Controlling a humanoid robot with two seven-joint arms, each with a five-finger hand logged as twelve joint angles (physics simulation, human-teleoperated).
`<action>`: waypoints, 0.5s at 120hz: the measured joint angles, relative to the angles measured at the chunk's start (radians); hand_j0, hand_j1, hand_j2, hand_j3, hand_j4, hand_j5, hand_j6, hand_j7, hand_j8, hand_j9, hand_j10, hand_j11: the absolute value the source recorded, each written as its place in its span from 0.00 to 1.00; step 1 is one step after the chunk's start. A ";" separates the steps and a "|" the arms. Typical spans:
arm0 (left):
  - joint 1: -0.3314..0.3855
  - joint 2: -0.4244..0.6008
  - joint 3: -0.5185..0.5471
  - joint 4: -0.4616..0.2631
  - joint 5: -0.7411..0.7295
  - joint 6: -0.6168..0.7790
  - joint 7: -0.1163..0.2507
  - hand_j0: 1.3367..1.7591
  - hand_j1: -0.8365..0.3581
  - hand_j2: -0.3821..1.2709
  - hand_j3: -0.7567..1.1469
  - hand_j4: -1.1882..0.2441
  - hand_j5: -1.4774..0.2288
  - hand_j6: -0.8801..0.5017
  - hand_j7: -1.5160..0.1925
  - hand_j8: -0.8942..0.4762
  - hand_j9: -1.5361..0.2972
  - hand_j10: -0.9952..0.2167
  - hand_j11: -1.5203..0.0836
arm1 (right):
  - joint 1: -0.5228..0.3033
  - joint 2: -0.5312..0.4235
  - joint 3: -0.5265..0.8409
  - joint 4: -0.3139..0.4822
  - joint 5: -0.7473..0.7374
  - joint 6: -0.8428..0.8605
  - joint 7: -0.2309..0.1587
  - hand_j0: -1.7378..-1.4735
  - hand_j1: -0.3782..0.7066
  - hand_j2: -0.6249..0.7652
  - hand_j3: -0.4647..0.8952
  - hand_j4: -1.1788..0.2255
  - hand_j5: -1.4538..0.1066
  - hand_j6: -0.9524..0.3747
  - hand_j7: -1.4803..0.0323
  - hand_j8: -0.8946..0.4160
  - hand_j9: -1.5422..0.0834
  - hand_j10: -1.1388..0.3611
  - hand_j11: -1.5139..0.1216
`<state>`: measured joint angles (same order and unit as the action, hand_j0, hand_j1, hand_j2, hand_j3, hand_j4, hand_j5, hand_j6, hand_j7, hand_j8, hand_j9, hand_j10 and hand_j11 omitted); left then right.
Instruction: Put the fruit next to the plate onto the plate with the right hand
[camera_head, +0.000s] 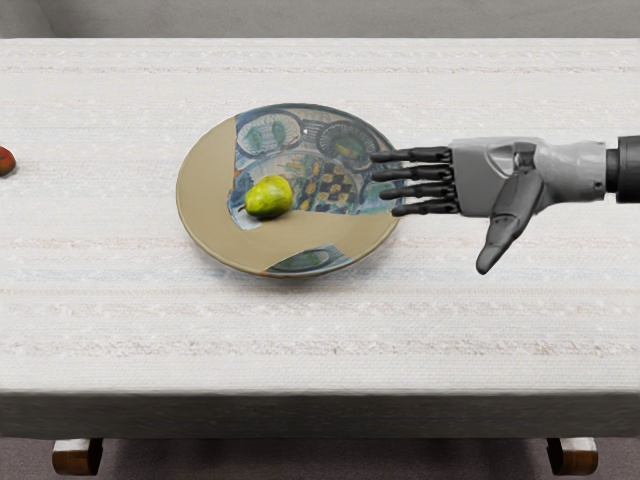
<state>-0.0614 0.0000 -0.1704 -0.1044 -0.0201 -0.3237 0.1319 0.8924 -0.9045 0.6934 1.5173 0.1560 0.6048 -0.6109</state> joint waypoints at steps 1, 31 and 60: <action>0.000 0.000 0.000 0.000 0.000 0.000 0.000 0.76 0.99 0.23 0.40 0.83 0.87 0.64 0.89 0.65 0.84 0.82 0.95 | -0.001 -0.004 0.000 0.000 0.002 0.000 0.000 0.30 0.03 0.45 0.34 0.84 0.93 0.72 0.98 0.68 0.95 0.76 0.93; 0.002 0.000 0.000 0.000 -0.001 0.000 0.000 0.76 0.99 0.23 0.40 0.83 0.87 0.64 0.89 0.65 0.84 0.82 0.95 | -0.026 -0.123 -0.002 -0.019 0.085 0.006 0.000 0.30 0.03 0.45 0.34 0.84 0.93 0.72 0.98 0.68 0.95 0.76 0.93; 0.002 0.000 0.000 0.000 -0.001 0.000 0.000 0.76 0.99 0.23 0.40 0.83 0.87 0.64 0.89 0.65 0.84 0.82 0.95 | -0.034 -0.190 -0.009 -0.034 0.124 0.007 0.000 0.30 0.03 0.45 0.34 0.84 0.93 0.72 0.98 0.68 0.95 0.76 0.93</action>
<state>-0.0598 0.0000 -0.1705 -0.1039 -0.0214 -0.3235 0.1318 0.8584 -1.0948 0.6848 1.4834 0.2797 0.6116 -0.6109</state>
